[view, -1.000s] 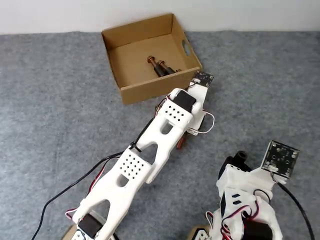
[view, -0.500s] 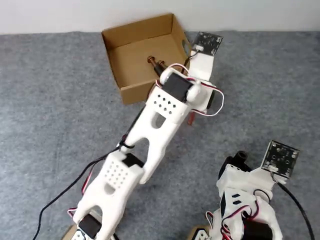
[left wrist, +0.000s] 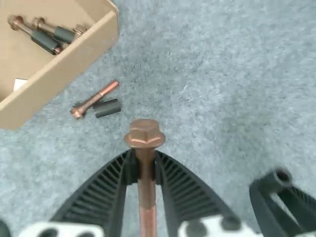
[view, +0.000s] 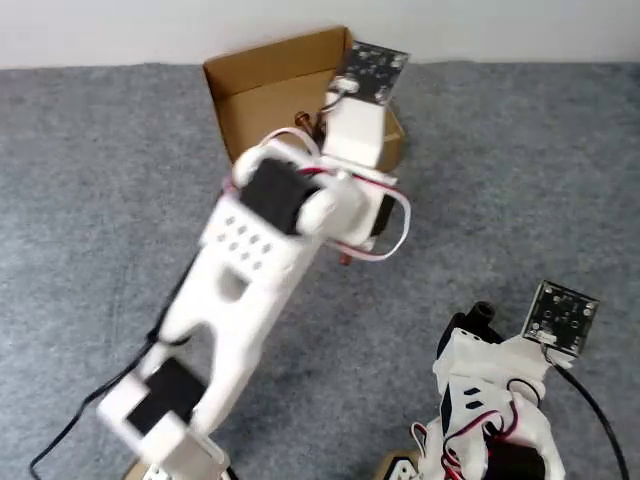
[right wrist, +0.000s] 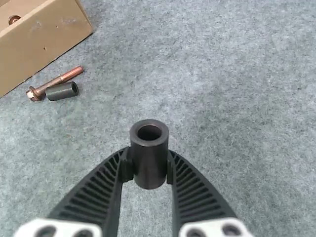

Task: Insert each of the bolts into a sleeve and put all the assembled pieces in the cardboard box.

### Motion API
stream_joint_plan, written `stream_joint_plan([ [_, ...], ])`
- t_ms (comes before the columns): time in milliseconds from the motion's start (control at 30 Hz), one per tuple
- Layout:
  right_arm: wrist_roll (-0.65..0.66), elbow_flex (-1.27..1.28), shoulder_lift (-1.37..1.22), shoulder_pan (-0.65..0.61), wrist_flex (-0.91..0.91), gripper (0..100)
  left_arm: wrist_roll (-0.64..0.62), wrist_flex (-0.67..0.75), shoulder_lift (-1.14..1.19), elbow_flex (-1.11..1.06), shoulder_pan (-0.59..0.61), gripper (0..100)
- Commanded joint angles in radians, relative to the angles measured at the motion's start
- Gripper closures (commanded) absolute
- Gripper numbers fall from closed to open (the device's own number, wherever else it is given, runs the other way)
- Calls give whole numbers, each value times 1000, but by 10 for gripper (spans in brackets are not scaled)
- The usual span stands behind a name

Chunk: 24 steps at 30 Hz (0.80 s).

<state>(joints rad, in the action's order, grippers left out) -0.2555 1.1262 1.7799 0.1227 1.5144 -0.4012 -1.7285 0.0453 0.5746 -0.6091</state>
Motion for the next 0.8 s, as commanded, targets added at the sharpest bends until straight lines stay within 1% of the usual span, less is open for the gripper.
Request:
stream_joint_plan([
  [0, -6, -29, 4, 5, -16, 991, 23, 72, -201, -131, 2, 996],
  [133, -3, -32, 4, 4, -16, 991, 23, 163, -379, -354, 2, 996],
  [267, -2, -32, 4, -5, -22, 991, 23, 288, -585, -616, 3, 996],
  [433, -3, -32, 4, -136, -28, 991, 23, 433, -859, -963, 3, 996],
  [533, -3, -31, 4, -186, -56, 991, 23, 512, -1023, -1132, 3, 996],
  [600, -2, -28, 4, -217, -82, 991, 23, 549, -1129, -1219, 3, 996],
  [700, 3, -25, 2, -289, -119, 991, 21, 563, -1275, -1305, 3, 996],
  [767, 40, -9, 2, -351, -140, 991, 21, 563, -1367, -1346, 3, 996],
])
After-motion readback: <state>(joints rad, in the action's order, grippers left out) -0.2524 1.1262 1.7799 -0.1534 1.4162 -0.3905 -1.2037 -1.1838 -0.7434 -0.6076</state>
